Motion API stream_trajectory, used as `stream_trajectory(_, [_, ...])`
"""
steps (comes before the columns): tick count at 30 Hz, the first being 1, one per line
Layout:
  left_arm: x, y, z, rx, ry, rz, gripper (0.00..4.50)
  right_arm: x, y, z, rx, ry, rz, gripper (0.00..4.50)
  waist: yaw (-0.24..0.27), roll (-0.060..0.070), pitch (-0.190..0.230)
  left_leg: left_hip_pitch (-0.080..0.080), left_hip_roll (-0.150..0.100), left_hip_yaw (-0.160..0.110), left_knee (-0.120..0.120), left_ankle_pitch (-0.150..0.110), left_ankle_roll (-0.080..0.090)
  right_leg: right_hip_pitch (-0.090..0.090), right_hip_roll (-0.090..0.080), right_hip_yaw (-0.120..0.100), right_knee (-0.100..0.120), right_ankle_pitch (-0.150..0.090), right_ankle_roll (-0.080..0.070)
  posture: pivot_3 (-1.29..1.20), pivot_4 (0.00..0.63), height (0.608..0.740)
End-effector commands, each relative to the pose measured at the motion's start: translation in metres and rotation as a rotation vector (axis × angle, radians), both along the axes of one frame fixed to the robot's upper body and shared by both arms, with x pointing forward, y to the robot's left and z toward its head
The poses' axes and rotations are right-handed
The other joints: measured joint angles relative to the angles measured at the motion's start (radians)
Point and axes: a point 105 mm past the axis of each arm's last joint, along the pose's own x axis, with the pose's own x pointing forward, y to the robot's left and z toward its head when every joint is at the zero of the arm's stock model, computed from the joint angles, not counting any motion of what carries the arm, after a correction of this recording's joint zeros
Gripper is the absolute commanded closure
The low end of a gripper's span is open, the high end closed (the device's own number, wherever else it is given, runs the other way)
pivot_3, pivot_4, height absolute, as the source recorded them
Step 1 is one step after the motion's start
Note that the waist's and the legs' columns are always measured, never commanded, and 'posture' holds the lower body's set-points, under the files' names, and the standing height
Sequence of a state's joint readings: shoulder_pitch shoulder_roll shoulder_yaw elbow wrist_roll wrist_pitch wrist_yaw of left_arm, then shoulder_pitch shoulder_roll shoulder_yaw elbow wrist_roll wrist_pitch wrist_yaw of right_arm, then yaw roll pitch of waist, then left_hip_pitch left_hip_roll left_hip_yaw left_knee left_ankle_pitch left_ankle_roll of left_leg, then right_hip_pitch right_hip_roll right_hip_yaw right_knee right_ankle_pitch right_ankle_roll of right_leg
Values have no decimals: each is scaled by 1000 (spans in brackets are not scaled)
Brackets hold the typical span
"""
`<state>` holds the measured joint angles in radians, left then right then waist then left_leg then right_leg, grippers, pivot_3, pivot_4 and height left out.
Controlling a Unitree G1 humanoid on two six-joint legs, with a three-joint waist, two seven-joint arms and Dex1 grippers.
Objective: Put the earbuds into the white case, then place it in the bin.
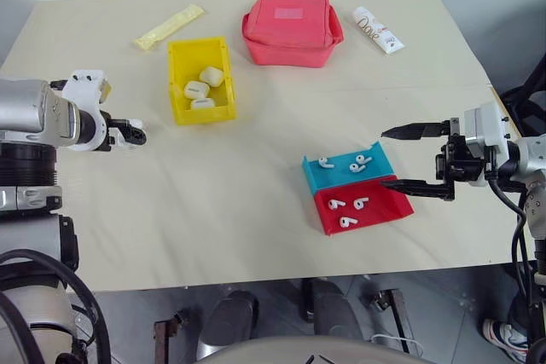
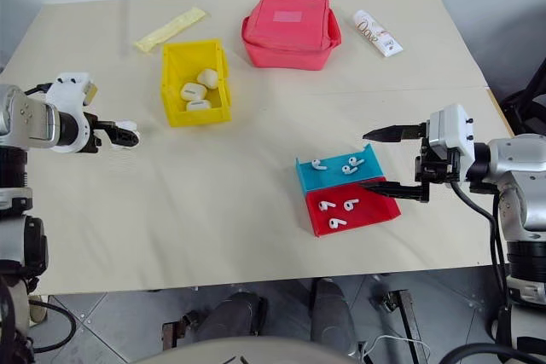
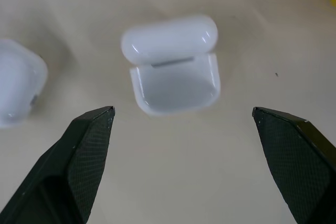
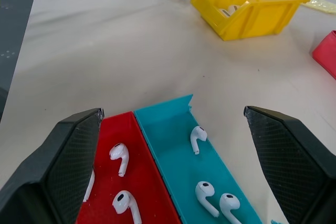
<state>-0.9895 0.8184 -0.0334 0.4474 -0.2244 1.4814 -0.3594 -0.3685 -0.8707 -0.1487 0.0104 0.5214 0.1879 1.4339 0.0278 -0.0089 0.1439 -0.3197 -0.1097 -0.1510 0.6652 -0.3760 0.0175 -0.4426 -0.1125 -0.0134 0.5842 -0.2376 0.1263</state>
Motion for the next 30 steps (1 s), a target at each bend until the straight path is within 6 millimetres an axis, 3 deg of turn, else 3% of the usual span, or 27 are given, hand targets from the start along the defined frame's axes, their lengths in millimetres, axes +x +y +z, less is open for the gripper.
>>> stream_trajectory(1, [10,3,6,15,-32,9,35,-3,-2,11,10,-43,-2,0,0,0,0,0,0,0,0,0,0,0,0,0,0,0,0,0,150,740])
stream_trajectory(22, [10,11,-18,-15,67,79,35,-9,0,8,17,-22,-3,0,-1,-1,0,0,0,0,1,0,0,0,0,-1,1,0,0,0,150,740])
stream_trajectory(30, [20,2,-22,-53,44,86,35,-10,-1,9,14,-15,-6,0,2,-1,0,0,-1,0,1,0,0,0,0,-1,1,0,0,0,150,740])
